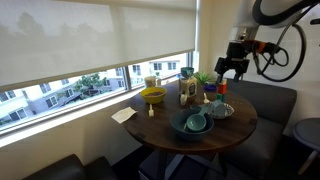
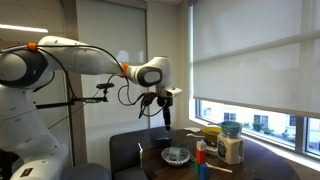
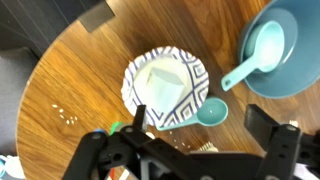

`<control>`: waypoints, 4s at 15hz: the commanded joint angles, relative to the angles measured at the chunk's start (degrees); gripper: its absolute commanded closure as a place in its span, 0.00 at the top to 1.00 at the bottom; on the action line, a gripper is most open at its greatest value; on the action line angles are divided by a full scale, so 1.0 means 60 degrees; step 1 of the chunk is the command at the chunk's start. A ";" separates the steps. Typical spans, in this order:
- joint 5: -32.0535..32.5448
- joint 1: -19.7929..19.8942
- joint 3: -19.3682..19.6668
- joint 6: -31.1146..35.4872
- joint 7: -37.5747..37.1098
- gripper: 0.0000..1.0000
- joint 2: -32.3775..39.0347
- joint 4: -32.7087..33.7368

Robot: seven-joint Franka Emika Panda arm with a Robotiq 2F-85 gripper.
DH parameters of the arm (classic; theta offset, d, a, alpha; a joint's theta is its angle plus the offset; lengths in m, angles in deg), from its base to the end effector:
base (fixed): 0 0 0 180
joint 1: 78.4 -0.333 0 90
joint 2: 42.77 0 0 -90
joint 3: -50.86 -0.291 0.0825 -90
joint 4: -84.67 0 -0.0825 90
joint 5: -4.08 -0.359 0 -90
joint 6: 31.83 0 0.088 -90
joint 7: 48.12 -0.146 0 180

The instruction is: Put the brush in the blue bowl

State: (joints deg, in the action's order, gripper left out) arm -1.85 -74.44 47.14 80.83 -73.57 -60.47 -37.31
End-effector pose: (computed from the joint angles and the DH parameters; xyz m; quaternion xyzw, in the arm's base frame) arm 0.4670 0.0102 0.4951 -0.9677 0.2383 -0.0626 0.0541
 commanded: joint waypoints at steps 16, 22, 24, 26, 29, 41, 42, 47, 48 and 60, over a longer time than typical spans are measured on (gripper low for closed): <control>0.8040 -0.1741 -0.0148 0.1295 -0.7990 1.00 0.4969 0.3269; 0.7599 -0.1855 0.0034 0.1169 -0.9471 1.00 0.5210 0.3537; 0.7384 -0.1904 0.0054 0.1354 -1.0361 1.00 0.5389 0.3690; 0.7395 -0.1965 0.0106 0.1673 -1.1294 1.00 0.5446 0.3729; 0.7717 -0.2036 0.0240 0.2354 -1.2586 1.00 0.5617 0.3834; 0.7705 -0.1970 0.0865 0.3841 -1.1007 0.98 0.6692 0.4336; 0.7695 -0.1979 0.0901 0.3840 -1.0899 0.89 0.6757 0.4370; 0.7670 -0.2014 0.0981 0.3793 -1.0347 0.43 0.6890 0.4346; 0.7661 -0.2017 0.0987 0.3785 -1.0272 0.37 0.6903 0.4347; 0.5758 -0.2052 0.0671 0.2731 -0.8641 0.06 0.5829 0.4083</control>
State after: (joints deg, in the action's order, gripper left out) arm 37.33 -85.92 51.47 100.26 -129.17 -21.78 -12.18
